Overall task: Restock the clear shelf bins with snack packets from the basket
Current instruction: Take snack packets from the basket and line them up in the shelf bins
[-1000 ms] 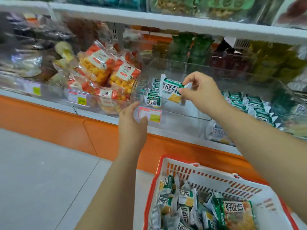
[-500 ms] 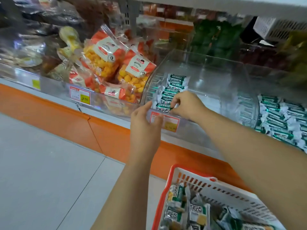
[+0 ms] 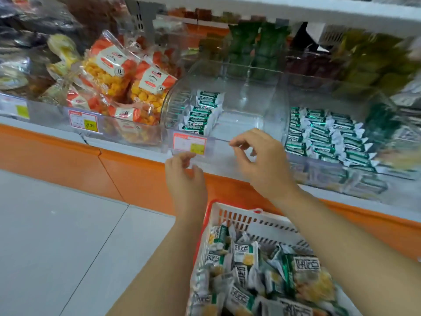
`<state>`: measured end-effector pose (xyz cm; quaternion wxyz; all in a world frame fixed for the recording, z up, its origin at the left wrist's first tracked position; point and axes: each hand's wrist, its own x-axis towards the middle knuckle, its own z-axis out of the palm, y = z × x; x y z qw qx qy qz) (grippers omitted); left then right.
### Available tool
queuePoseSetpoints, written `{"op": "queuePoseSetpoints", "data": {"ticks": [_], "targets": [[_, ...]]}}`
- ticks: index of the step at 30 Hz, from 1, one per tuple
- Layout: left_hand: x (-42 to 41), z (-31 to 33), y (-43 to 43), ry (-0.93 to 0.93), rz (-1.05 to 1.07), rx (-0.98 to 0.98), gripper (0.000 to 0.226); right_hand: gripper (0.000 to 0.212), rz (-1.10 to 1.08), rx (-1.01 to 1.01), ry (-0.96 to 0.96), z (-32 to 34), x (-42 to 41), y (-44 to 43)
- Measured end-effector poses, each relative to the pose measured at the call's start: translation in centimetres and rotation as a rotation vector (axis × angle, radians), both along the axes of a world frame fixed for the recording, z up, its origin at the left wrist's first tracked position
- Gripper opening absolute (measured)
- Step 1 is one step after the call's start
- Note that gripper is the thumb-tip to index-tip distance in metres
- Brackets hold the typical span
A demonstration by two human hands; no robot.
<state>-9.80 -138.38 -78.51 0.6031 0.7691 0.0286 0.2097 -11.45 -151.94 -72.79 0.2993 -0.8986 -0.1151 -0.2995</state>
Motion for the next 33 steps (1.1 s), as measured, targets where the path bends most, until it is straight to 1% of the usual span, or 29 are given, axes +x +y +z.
{"op": "queuePoseSetpoints", "data": {"ticks": [1,3,5,8,10,12,14,15,16,19,21,23,24,26,27,29,30,31,33], "targets": [[-1.3,-0.9,-1.0,0.014,-0.045,0.035,0.030,0.012,-0.020,-0.009,0.031,-1.5,-2.0,-0.7],[-3.8,-3.3,-2.7,0.098,-0.145,0.139,0.025,0.011,-0.087,0.008,0.173,-5.1,-5.8,-2.4],[-5.8,-5.8,-3.8,0.253,-0.232,0.236,0.025,0.011,-0.179,0.061,0.412,-8.9,-9.2,-4.0],[-8.2,-9.6,-5.3,0.491,-0.402,0.400,0.029,0.014,-0.257,0.213,0.828,-14.5,-13.6,-6.0],[-10.1,-12.1,-5.9,0.614,-0.538,0.525,0.035,0.018,-0.297,0.232,0.993,-17.6,-16.0,-7.2],[-12.0,-14.1,-5.7,0.705,-0.619,0.639,0.038,0.025,-0.309,0.257,1.103,-19.8,-17.7,-7.5],[-13.5,-15.6,-5.1,0.759,-0.691,0.710,0.037,0.030,-0.254,0.307,1.202,-21.1,-18.6,-7.2],[-14.0,-16.1,-4.8,0.772,-0.736,0.753,0.036,0.031,-0.206,0.293,1.251,-21.4,-18.8,-6.8],[-14.3,-16.3,-4.5,0.772,-0.779,0.807,0.035,0.035,-0.156,0.260,1.306,-21.5,-18.8,-6.5],[-14.3,-16.4,-4.3,0.735,-0.835,0.914,0.033,0.058,-0.076,0.090,1.449,-21.4,-18.3,-5.7],[-14.2,-16.3,-4.4,0.723,-0.841,0.938,0.033,0.061,-0.085,-0.038,1.479,-21.3,-18.1,-5.2],[-14.2,-16.2,-4.5,0.730,-0.849,0.943,0.034,0.053,-0.105,-0.098,1.484,-21.6,-18.1,-4.8],[-14.2,-16.0,-4.5,0.742,-0.854,0.939,0.034,0.045,-0.114,-0.085,1.475,-21.7,-18.1,-4.8],[-14.0,-15.5,-4.6,0.742,-0.857,0.923,0.035,0.022,-0.151,-0.017,1.430,-21.3,-18.0,-5.3],[-13.8,-15.0,-4.8,0.727,-0.851,0.906,0.035,0.015,-0.169,-0.003,1.397,-20.5,-17.9,-5.6],[-13.1,-13.4,-5.3,0.650,-0.826,0.838,0.035,0.030,-0.187,0.008,1.286,-18.4,-17.3,-6.6],[-12.6,-12.3,-5.7,0.597,-0.821,0.783,0.035,0.033,-0.184,0.035,1.217,-17.0,-16.8,-7.0],[-12.1,-10.7,-6.1,0.547,-0.819,0.709,0.036,0.034,-0.174,0.075,1.145,-15.3,-16.4,-7.2],[-10.9,-6.7,-6.9,0.518,-0.840,0.539,0.036,0.027,-0.156,0.141,1.001,-11.7,-15.4,-7.2]]}}
